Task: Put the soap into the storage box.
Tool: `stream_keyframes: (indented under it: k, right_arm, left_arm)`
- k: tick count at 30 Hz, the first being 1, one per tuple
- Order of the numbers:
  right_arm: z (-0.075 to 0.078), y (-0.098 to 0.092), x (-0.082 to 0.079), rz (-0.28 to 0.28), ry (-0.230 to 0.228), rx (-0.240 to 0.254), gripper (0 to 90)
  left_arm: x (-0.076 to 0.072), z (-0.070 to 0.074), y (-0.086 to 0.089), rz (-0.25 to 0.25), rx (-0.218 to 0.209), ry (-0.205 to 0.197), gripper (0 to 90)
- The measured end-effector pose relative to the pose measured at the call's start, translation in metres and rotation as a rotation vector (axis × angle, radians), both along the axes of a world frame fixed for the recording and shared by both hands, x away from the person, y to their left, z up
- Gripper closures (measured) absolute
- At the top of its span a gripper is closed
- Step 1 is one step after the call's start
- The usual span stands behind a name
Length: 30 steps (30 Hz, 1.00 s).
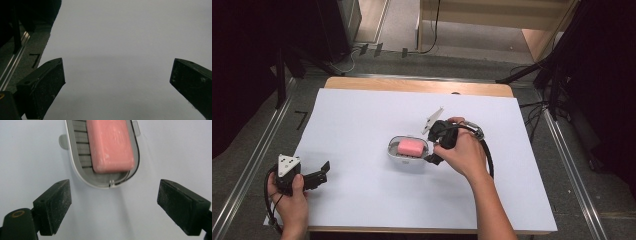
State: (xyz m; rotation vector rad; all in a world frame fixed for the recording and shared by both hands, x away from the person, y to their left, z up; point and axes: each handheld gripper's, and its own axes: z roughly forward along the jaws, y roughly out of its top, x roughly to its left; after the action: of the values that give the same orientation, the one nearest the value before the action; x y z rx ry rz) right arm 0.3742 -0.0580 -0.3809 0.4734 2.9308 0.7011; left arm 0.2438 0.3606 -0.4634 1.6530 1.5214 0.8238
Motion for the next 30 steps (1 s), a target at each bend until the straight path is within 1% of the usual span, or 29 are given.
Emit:
stream_keyframes:
  k: [1,2,4,6,8,12,13,16,18,19,20,23,30]
  right_arm:
    - [0.0,-0.004,-0.001,-0.006,0.006,-0.005,12.7]
    - [-0.001,-0.007,-0.002,-0.012,0.002,-0.005,12.4]
    - [-0.003,-0.015,-0.004,-0.028,0.0,-0.009,9.6]
    - [-0.005,-0.021,-0.005,-0.039,-0.007,-0.003,6.7]
    - [-0.007,-0.027,-0.006,-0.059,-0.02,-0.01,2.6]
    - [-0.01,-0.038,-0.009,-0.083,-0.021,-0.012,0.0]
    - [-0.011,-0.041,-0.01,-0.09,-0.023,-0.019,0.0]
    - [-0.014,-0.05,-0.012,-0.106,-0.022,-0.004,0.0]
    - [-0.017,-0.057,-0.013,-0.115,-0.02,-0.002,0.0]
    - [-0.018,-0.06,-0.014,-0.118,-0.028,-0.003,0.0]
    - [-0.019,-0.064,-0.015,-0.133,-0.023,-0.004,0.0]
    - [-0.023,-0.074,-0.017,-0.144,-0.025,0.005,0.0]
    - [-0.032,-0.1,-0.025,-0.199,-0.02,0.014,0.0]
  left_arm:
    - [0.0,0.0,0.0,0.0,-0.001,0.0,0.1]
    - [0.0,0.0,0.0,0.0,-0.002,0.0,0.1]
    - [0.0,0.0,0.0,-0.001,-0.003,0.0,0.1]
    - [0.0,0.0,0.0,-0.001,-0.002,-0.001,0.1]
    - [0.0,0.0,0.0,0.0,-0.001,-0.001,0.1]
    - [0.0,0.0,0.0,0.0,-0.002,0.0,0.1]
    - [0.0,0.0,0.0,0.0,-0.001,0.0,0.1]
    - [0.0,0.0,0.0,0.0,-0.002,0.0,0.1]
    - [0.0,0.0,0.0,0.0,-0.003,-0.001,0.1]
    - [0.0,0.0,0.0,0.001,-0.002,-0.002,0.1]
    - [0.0,0.0,0.0,0.0,-0.001,0.0,0.1]
    - [0.0,0.0,0.0,0.0,-0.002,-0.001,0.1]
    - [0.0,0.0,0.0,0.0,0.004,0.001,0.1]
